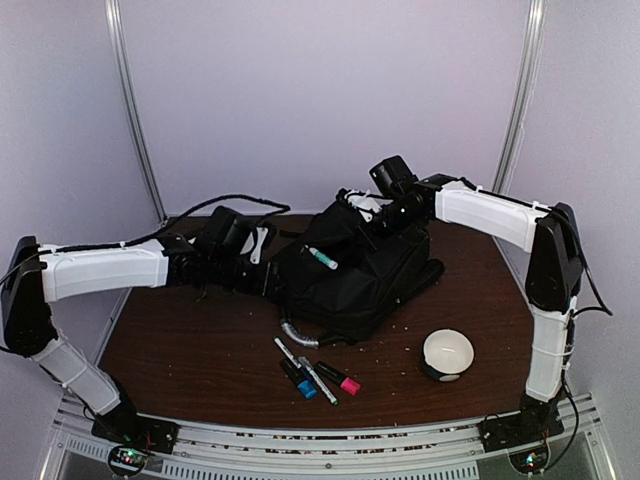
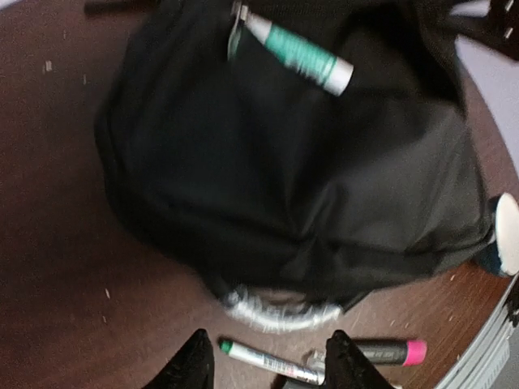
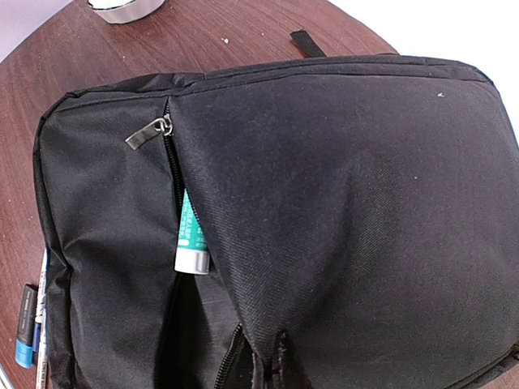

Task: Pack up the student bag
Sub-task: Pick up the pen from the center of the board.

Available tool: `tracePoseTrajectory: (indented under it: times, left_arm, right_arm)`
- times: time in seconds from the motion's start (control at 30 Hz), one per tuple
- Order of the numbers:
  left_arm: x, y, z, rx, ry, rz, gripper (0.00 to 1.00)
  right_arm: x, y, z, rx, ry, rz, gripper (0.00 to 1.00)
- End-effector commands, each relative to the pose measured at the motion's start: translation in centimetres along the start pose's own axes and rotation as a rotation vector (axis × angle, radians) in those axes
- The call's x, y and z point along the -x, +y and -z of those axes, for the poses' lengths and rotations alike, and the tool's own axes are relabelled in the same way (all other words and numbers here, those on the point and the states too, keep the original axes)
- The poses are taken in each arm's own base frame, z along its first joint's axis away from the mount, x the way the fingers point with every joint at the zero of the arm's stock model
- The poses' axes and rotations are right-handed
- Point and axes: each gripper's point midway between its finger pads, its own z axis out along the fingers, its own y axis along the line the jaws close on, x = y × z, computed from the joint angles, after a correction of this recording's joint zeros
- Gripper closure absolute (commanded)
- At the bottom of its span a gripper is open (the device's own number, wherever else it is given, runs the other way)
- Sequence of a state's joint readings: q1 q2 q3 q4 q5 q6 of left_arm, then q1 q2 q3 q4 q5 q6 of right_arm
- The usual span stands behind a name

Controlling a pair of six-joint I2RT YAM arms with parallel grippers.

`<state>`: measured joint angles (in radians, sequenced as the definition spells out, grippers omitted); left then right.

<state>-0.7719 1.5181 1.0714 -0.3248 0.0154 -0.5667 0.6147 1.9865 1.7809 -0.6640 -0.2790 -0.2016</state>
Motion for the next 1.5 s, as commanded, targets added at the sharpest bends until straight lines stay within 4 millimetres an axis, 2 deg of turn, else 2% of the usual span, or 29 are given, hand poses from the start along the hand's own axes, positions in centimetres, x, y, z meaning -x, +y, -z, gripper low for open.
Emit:
tracePoseTrajectory:
  times: [0.0,0.3,0.4,0.6,0.93,1.07,1.33,1.47]
  left_arm:
    - [-6.4,0.0,0.2,0.015,0.168,0.190,0.51]
    - [-14.1,-3.2,-0.9,0.083,0.396,0.121,0.44]
    - [-15.4,-4.5,-1.1,0.099,0.447,0.078,0.42]
    - [-17.1,-5.4,-2.4,0.134,0.509,0.045,0.42]
    - [-18.3,-4.6,-4.6,0.214,0.560,0.013,0.41]
    - [-18.5,-4.0,-4.9,0.248,0.584,-0.026,0.41]
    - [-18.2,0.0,-1.2,0.401,0.575,-0.124,0.39]
    - [-18.5,1.5,0.0,0.433,0.579,-0.124,0.37]
  right_arm:
    - [1.9,0.5,0.4,0.042,-0.062,-0.002,1.00]
    - [1.6,0.5,0.0,0.047,-0.054,-0.007,1.00]
    - [1.7,0.6,0.1,0.048,-0.058,-0.008,1.00]
    - [1.8,0.6,0.1,0.051,-0.059,-0.008,1.00]
    - [1.8,0.7,0.2,0.057,-0.062,-0.009,1.00]
    - [1.9,0.7,0.3,0.055,-0.062,-0.009,1.00]
    - [2.0,0.8,0.5,0.057,-0.067,-0.010,1.00]
    - [2.0,0.8,0.5,0.060,-0.067,-0.009,1.00]
